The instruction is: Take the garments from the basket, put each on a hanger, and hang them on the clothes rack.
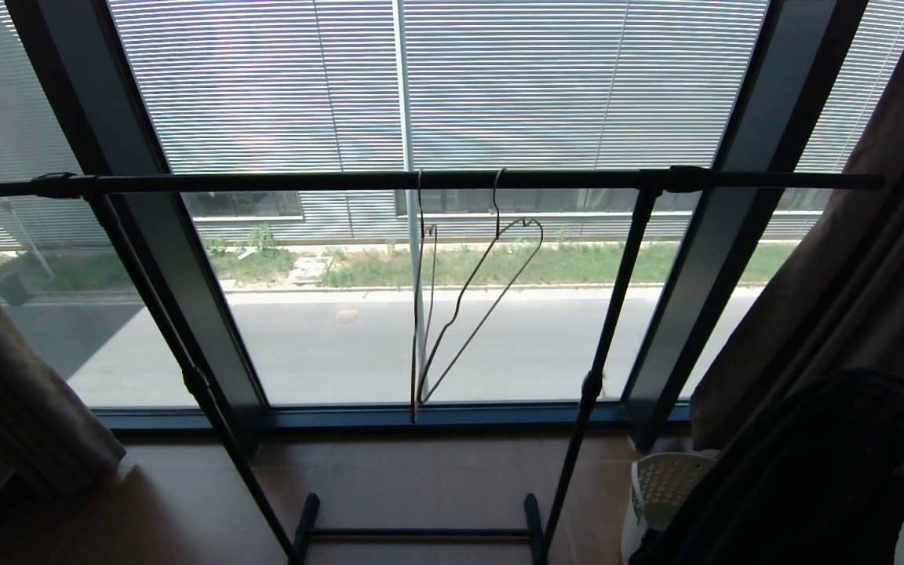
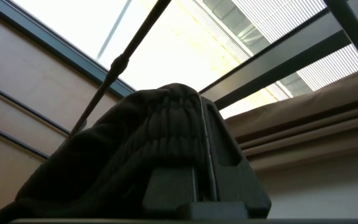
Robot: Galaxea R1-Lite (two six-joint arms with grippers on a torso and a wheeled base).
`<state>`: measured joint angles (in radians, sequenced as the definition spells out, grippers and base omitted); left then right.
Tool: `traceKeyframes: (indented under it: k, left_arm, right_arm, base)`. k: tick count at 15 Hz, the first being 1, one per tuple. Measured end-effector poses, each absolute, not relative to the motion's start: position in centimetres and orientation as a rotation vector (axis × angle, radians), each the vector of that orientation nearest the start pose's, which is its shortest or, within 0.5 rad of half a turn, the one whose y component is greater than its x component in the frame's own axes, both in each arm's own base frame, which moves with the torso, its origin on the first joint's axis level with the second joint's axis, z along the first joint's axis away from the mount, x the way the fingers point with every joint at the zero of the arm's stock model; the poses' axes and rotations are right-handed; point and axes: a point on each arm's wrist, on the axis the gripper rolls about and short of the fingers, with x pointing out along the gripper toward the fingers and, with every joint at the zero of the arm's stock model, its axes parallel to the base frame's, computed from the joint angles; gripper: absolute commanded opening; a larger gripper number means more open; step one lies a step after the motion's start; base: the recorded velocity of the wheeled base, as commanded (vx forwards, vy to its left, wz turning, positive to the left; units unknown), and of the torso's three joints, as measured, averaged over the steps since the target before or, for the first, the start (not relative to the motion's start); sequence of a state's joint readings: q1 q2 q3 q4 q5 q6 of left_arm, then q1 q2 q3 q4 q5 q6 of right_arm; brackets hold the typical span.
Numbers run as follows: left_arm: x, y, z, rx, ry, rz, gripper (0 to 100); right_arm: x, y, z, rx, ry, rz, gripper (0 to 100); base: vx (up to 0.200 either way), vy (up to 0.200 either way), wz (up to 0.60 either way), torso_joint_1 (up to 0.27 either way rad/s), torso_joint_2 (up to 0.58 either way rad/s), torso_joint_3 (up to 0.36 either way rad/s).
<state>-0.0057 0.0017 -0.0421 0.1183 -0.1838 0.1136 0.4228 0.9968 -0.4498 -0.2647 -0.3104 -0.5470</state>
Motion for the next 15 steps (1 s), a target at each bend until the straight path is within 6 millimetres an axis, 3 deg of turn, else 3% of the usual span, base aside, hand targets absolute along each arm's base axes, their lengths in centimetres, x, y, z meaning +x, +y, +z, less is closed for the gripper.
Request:
traceKeyframes:
  k: [9, 15]
  left_arm:
    - [-2.7, -0.4, 7.5, 0.111, 0.067, -0.195, 100]
    - [-2.6, -0.4, 7.5, 0.16, 0.064, -0.202, 100]
  right_arm:
    - [11.5, 4.4, 19.4, -0.65, 0.238, 0.186, 0]
    - [13.1, 5.2, 21.8, -0.459, 0.21, 0.12, 0]
  base:
    - [0.0, 0.0, 0.0, 0.0, 0.0, 0.0]
    - [0.0, 0.0, 0.0, 0.0, 0.0, 0.0]
